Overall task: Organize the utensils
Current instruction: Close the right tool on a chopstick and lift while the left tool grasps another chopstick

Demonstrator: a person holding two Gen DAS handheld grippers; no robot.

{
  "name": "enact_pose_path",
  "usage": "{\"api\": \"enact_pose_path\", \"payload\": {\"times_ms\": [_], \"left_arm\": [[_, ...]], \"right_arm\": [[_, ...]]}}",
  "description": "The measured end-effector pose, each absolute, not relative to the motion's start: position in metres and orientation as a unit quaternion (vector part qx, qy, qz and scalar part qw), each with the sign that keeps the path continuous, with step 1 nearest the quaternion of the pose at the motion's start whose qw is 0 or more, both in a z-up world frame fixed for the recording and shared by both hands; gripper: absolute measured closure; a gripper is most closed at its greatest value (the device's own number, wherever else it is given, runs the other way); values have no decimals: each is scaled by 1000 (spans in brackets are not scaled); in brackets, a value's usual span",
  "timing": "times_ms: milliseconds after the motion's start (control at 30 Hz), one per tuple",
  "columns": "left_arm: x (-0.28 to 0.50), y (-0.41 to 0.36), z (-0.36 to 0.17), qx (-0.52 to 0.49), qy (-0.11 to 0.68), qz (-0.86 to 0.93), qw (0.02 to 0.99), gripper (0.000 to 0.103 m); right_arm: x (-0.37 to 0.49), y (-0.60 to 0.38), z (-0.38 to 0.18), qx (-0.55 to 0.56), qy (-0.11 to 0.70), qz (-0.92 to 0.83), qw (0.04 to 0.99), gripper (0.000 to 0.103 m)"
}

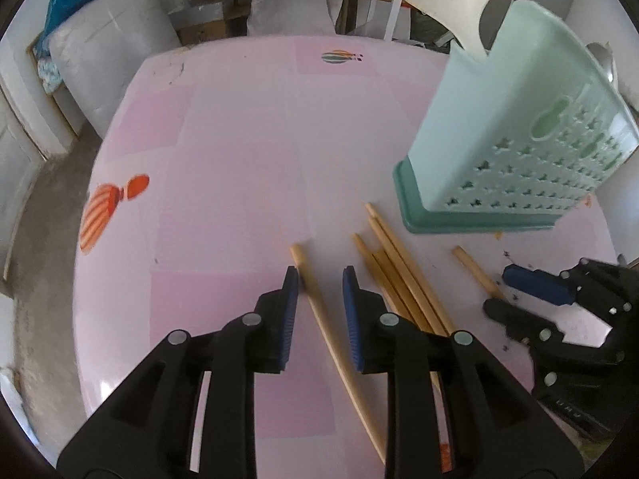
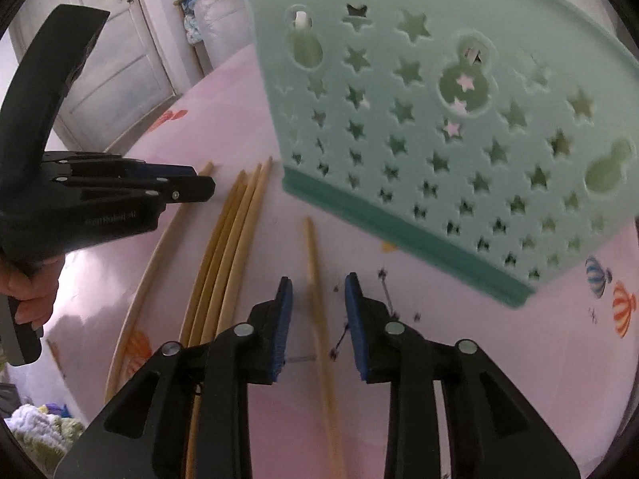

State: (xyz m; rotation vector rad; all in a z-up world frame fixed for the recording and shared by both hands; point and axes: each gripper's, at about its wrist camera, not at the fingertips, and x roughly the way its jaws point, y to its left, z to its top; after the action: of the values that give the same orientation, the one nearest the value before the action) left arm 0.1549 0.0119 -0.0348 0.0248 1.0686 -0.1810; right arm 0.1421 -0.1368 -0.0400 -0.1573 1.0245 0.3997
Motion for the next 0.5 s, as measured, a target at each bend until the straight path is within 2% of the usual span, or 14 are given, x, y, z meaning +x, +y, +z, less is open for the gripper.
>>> {"api": "enact_pose_path", "payload": {"times_ms": [67, 100, 267, 500], "left_arm": [[155, 9, -36, 28, 502, -79, 861, 84], [154, 5, -36, 41, 497, -72, 864, 85], [150, -5, -36, 66, 475, -65, 875, 97], [144, -3, -29, 37, 464, -63, 883, 98]], "right_arm": [[146, -137, -41, -70, 485, 189, 851, 88], [147, -138, -41, -65, 484, 188, 852, 95], [149, -146, -42, -45, 479, 188, 856, 96], [136, -168, -14, -11, 441, 181, 879, 96]]}}
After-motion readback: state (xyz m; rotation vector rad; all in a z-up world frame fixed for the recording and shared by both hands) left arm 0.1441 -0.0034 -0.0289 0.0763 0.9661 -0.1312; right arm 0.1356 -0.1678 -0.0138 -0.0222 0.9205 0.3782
